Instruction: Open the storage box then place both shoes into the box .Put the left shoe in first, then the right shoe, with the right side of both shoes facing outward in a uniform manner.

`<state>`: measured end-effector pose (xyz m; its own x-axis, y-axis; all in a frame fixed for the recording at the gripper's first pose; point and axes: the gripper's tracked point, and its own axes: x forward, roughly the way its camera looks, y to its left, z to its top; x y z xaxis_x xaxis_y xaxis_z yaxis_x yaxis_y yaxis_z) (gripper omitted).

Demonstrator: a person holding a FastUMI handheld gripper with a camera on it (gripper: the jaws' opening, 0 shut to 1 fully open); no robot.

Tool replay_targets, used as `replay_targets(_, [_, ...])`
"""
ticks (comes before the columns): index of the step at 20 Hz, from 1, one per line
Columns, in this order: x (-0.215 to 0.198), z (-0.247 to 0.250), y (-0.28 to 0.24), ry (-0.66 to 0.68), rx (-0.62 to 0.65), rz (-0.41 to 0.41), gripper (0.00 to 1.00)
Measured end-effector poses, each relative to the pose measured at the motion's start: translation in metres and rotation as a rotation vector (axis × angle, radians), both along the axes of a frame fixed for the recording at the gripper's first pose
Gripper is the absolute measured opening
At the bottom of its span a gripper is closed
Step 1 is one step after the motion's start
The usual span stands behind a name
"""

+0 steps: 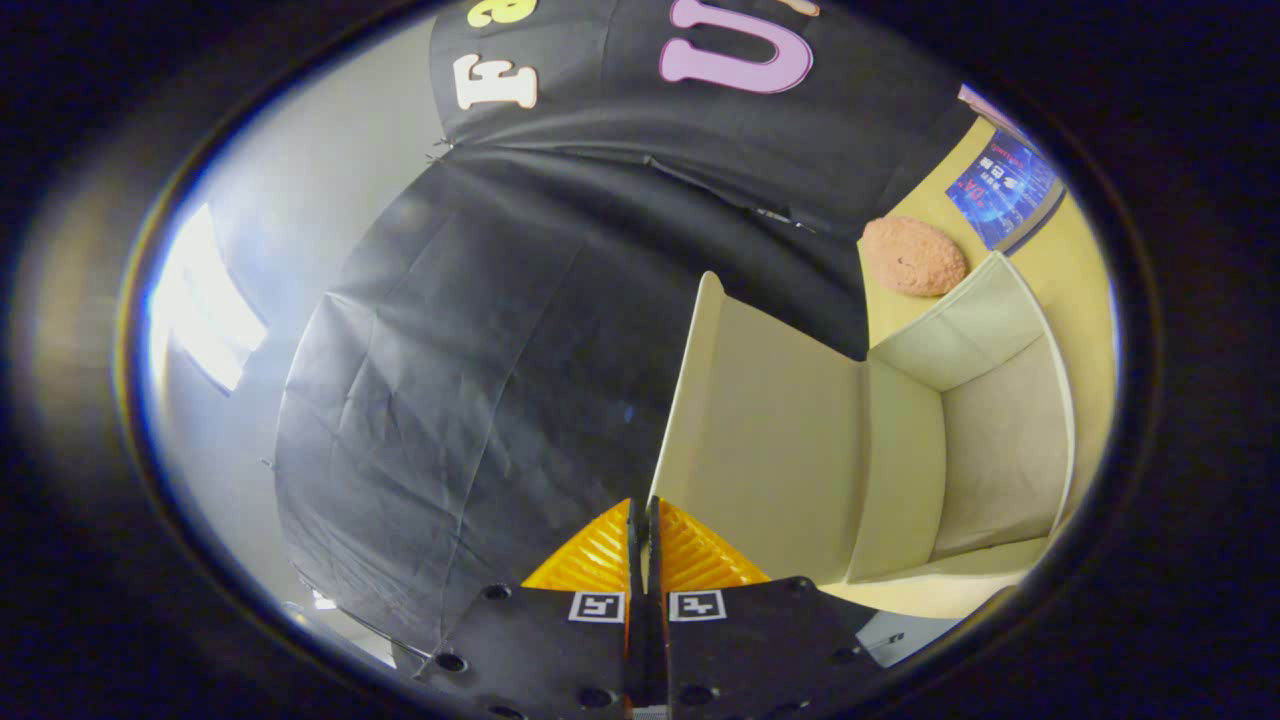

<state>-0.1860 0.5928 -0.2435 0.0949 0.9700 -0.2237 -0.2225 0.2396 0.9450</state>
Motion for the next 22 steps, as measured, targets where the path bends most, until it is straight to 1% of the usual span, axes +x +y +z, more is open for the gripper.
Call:
replay_targets(5, [-0.029,-0.002,0.035,-0.047,-0.057,0.068,0.02])
replay_targets(6, [-0.033,-0.003,0.044,-0.056,-0.063,0.081,0.14])
replay_targets(9, [-0.040,-0.008,0.049,-0.080,-0.058,0.115,0.50])
replay_targets(11, [-0.034,-0.011,0.045,-0.104,-0.077,0.101,0.74])
replay_targets(13, [-0.023,-0.006,0.034,-0.140,-0.091,0.067,0.98])
replay_targets(16, [-0.004,-0.003,0.008,-0.181,-0.116,0.013,0.98])
replay_targets(18, [0.010,-0.005,-0.016,-0.226,-0.163,-0.020,0.99])
replay_targets(20, [0.027,-0.019,-0.048,-0.285,-0.248,-0.049,0.99])
replay_targets(22, [0.046,-0.038,-0.085,-0.357,-0.362,-0.080,0.99])
